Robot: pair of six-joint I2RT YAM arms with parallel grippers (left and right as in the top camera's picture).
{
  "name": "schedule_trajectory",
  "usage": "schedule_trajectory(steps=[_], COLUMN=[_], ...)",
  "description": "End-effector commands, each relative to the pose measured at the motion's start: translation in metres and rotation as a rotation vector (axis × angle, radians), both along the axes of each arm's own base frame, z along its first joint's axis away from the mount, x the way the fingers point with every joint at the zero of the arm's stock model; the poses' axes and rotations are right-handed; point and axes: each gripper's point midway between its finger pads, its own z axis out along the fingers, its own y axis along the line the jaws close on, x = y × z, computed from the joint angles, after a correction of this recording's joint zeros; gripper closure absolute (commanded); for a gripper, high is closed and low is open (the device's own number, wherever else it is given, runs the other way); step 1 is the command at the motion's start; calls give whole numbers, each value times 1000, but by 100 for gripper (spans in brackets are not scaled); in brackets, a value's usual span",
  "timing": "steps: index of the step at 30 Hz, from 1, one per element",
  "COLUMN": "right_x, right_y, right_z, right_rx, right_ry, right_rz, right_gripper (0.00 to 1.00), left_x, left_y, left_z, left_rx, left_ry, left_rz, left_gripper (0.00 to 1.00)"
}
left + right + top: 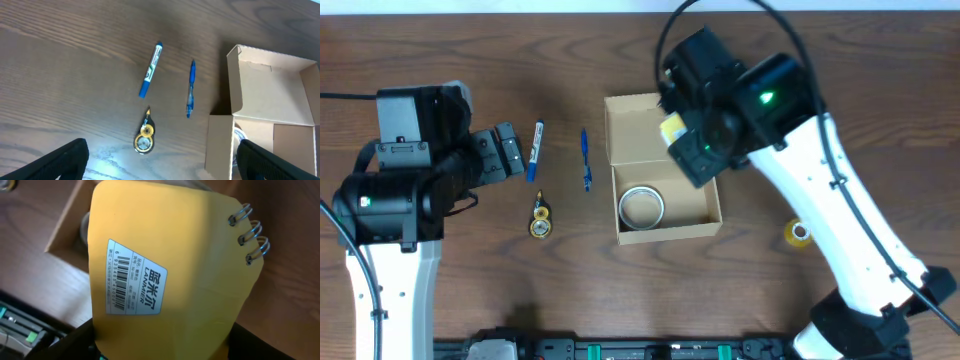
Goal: Pack container
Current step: 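Lift the notepad with the right gripper and carry it over the box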
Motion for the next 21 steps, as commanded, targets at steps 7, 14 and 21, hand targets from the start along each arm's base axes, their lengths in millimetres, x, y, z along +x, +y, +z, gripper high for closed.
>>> schedule_trajectory(steps=[7, 14, 21], right_x=[-23, -30, -44], right_y=[17, 9, 18], right_z=[-13, -57, -111], right_rx=[-53, -145, -126], right_ry=[26, 111, 223], right_rz=[35, 31, 58], right_gripper=[33, 31, 30], left_x=[1, 1, 1], left_y=[2, 2, 2], left_z=[3, 3, 4], left_rx=[8, 7, 7], left_ry=[-7, -7, -8], left_rz=[-4, -4, -4], left_gripper=[5, 5, 5])
